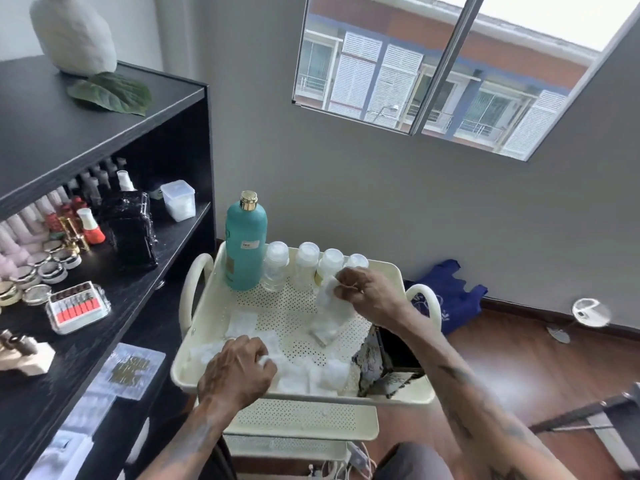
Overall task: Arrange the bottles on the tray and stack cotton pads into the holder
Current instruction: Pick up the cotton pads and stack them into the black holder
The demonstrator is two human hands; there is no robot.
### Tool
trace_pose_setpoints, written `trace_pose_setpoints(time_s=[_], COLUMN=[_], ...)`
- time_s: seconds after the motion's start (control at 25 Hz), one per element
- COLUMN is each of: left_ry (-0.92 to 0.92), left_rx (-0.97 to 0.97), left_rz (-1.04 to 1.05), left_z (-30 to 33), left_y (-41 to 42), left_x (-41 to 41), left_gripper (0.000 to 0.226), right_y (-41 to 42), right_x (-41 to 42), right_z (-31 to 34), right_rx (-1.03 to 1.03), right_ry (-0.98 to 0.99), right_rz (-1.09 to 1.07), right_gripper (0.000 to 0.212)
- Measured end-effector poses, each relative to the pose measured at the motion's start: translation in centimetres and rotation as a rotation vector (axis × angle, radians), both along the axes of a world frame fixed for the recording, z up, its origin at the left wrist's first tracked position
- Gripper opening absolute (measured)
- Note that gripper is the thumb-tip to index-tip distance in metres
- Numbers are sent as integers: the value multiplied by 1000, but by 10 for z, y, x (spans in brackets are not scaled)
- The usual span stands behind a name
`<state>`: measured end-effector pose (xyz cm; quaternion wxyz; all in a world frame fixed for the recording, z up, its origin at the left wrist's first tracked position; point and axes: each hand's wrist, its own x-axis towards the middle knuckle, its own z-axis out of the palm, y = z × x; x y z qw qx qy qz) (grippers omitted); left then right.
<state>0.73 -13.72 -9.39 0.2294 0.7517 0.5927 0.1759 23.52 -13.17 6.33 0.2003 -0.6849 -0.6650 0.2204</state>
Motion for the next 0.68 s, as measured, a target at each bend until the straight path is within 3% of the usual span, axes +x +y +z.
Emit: trace_pose_setpoints(time_s=[0.12, 0.24, 0.32, 0.52, 0.68], left_ry=[2, 7, 5, 3, 2], left_rx=[6, -3, -14, -17, -18], left_rz=[-3, -20, -5, 15, 20], left_z=[0, -1, 0, 2, 2], left_y=[1, 3, 3, 1, 1], left_x=[2, 3, 0, -2, -1], left_gripper=[19, 15, 14, 16, 16], right_y=[-31, -54, -60, -65, -77], right_x=[49, 80, 79, 72, 70], right_z=[29, 31, 20, -16, -28], right_rx=[66, -13, -40, -7, 128], right_ry=[-26, -266, -257, -408, -404], right_rz=[-137, -124, -82, 46, 87], right_gripper=[20, 30, 34, 24, 20])
